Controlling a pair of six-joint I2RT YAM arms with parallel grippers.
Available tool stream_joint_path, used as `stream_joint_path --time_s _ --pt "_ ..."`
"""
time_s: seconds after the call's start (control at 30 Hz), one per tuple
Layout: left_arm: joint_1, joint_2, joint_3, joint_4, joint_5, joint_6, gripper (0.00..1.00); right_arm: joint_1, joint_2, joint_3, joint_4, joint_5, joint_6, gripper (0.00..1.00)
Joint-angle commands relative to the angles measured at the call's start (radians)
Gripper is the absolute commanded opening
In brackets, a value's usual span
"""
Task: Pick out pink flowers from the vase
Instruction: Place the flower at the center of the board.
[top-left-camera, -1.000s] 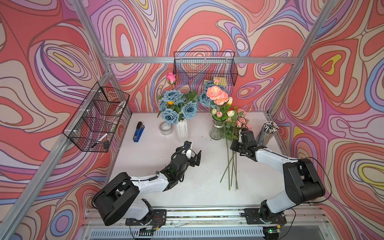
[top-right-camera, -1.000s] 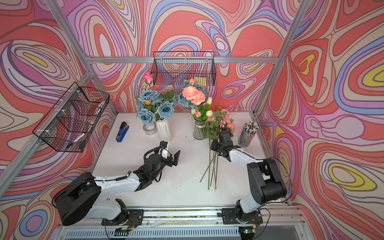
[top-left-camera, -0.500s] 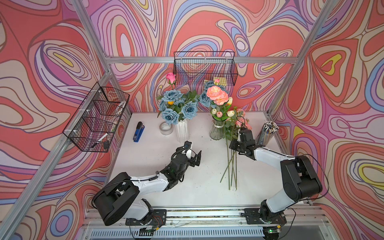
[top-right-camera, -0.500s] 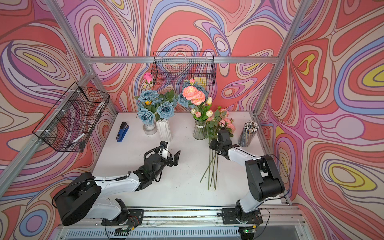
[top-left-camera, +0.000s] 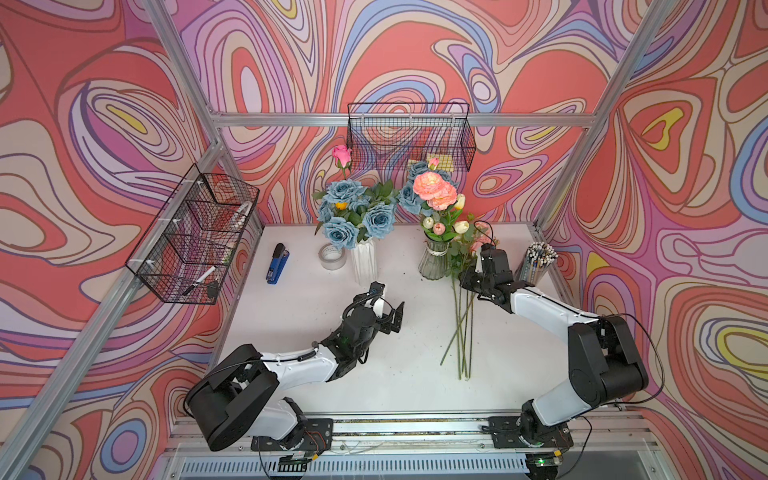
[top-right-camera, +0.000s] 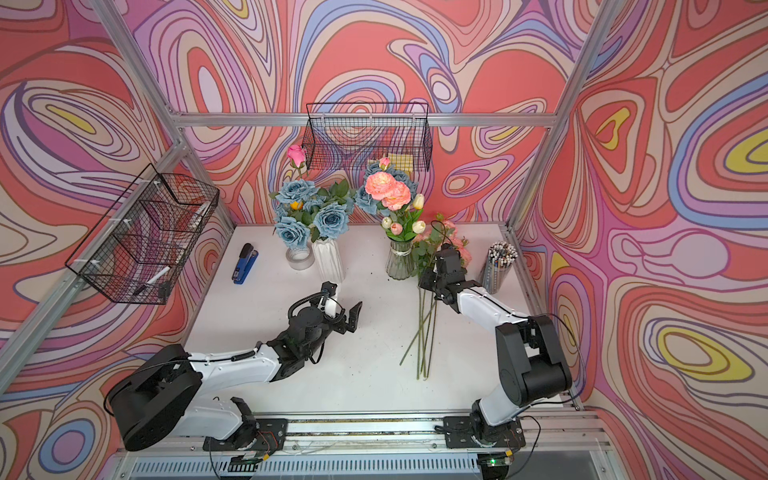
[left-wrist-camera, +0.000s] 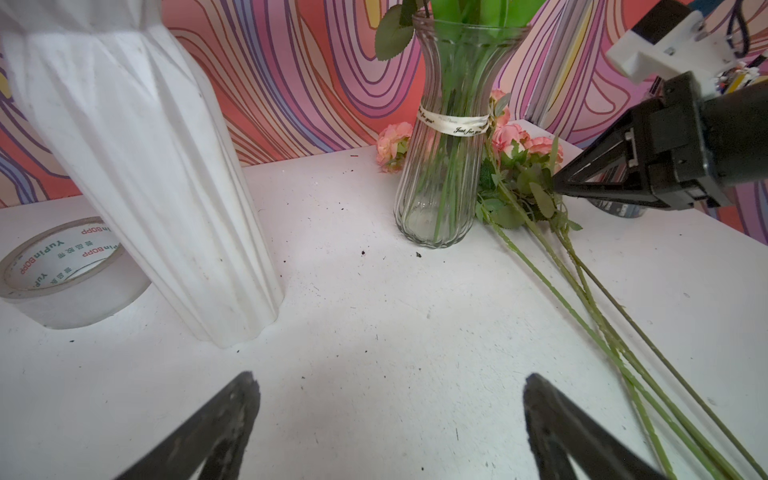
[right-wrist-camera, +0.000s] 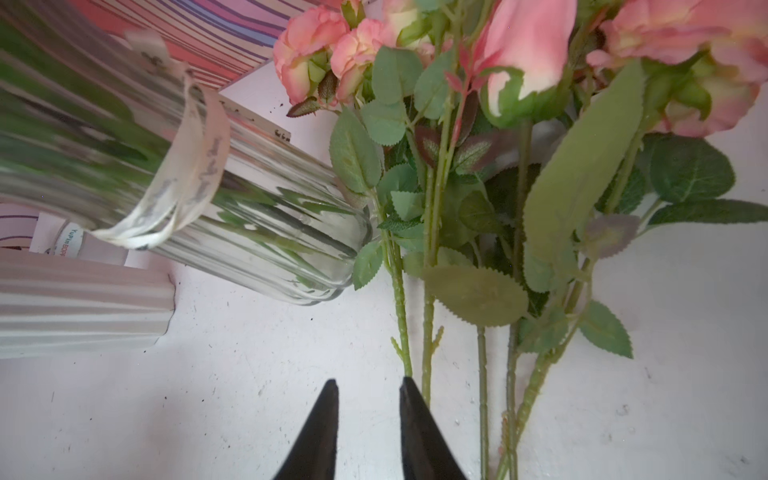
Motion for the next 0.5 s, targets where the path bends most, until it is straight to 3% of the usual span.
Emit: stream_joint_path --time_s 0.0,0.13,0.23,0.3,0.47 --pt "0.000 0.035 0.101 0.019 0.055 0.000 1.00 0.007 -0.057 -0.004 -0.014 0.031 -0.021 0.29" --pt "0.000 0.108 0.217 0.024 0.082 -0.009 1.00 0.007 -0.105 -0.038 0.017 0.047 -0.025 0.32" --pt "0.000 0.174 0.295 0.065 0.132 0.016 1.00 0.007 -0.132 -0.071 0.052 0.031 -0.048 0.51" --pt "0.000 0.218 0.329 0.127 0.169 0.027 1.00 0.006 -0.141 -0.090 0.069 0.018 -0.066 0.59" --pt "0.000 0.336 0.452 0.179 0.224 0.053 0.99 0.007 -0.219 -0.187 0.145 0.053 -0.066 0.63"
